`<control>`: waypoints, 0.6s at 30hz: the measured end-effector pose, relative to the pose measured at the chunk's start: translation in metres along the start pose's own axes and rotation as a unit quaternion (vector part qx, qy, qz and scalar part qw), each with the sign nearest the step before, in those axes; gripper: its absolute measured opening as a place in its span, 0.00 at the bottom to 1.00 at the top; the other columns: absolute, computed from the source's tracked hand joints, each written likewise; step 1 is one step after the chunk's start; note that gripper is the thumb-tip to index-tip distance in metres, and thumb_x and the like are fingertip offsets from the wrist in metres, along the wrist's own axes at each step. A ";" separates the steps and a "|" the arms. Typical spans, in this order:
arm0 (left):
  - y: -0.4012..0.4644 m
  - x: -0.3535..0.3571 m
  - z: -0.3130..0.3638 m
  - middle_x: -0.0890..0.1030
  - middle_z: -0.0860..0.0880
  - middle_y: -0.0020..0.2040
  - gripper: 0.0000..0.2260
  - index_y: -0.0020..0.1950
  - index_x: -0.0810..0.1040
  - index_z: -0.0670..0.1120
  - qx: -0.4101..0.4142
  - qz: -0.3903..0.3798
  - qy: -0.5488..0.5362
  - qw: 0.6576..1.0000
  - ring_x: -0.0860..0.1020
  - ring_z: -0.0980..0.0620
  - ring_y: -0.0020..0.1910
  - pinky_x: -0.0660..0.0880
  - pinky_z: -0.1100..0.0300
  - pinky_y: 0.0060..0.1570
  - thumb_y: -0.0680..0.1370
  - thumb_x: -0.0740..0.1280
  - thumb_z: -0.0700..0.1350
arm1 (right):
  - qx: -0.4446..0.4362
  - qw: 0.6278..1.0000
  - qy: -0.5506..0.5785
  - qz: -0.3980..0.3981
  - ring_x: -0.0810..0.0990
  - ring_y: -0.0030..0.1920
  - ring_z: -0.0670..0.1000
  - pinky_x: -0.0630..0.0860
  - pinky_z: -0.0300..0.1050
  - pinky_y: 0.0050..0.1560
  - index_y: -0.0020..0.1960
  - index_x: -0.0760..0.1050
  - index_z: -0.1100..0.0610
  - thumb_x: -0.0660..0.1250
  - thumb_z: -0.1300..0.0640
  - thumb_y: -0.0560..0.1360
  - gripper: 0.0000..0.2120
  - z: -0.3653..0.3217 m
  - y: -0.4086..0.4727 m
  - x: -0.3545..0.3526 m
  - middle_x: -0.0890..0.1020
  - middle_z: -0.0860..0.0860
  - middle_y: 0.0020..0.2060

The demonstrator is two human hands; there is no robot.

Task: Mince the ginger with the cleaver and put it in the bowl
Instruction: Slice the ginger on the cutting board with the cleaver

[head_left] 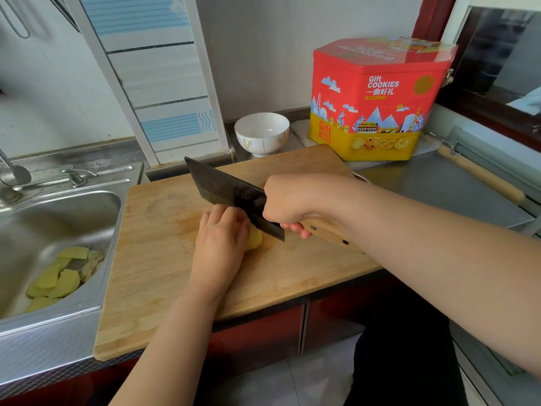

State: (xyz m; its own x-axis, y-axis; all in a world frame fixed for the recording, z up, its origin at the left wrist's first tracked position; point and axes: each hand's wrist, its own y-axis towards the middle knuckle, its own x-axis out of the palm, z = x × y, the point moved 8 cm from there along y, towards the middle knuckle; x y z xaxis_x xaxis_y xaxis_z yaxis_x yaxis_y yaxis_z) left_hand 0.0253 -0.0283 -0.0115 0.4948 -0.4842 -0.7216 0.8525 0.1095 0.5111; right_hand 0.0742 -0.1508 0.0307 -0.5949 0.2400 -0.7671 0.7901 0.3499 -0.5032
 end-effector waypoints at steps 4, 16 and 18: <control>0.000 0.000 -0.001 0.74 0.50 0.50 0.03 0.50 0.77 0.45 0.001 0.005 0.008 1.000 0.66 0.53 0.47 0.62 0.61 0.46 0.77 0.67 0.43 | 0.008 1.000 -0.018 -0.018 0.72 0.28 0.57 0.73 0.45 0.29 0.47 0.75 0.68 0.55 0.69 0.78 0.10 -0.003 0.002 0.015 0.74 0.62 0.32; -0.006 -0.009 0.009 0.76 0.48 0.47 0.03 0.48 0.77 0.44 0.019 0.051 0.048 0.997 0.70 0.49 0.44 0.64 0.60 0.43 0.77 0.69 0.42 | -0.007 0.999 0.011 0.047 0.74 0.29 0.53 0.75 0.42 0.26 0.64 0.70 0.63 0.59 0.59 0.82 0.13 0.016 0.010 0.014 0.78 0.59 0.36; -0.007 -0.008 0.009 0.76 0.47 0.47 0.03 0.48 0.76 0.43 0.024 0.047 0.052 0.997 0.70 0.48 0.43 0.64 0.60 0.43 0.76 0.69 0.41 | -0.023 0.998 0.003 0.062 0.74 0.27 0.53 0.74 0.41 0.24 0.58 0.70 0.59 0.58 0.59 0.82 0.07 0.012 0.002 0.009 0.77 0.59 0.34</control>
State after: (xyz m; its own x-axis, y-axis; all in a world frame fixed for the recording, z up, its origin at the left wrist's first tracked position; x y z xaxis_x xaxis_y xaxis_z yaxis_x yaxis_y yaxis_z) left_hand 0.0139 -0.0328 -0.0049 0.5894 -0.3811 -0.7123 0.7936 0.1083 0.5988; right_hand 0.0725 -0.1583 0.0180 -0.4944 0.2891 -0.8197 0.8501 0.3577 -0.3866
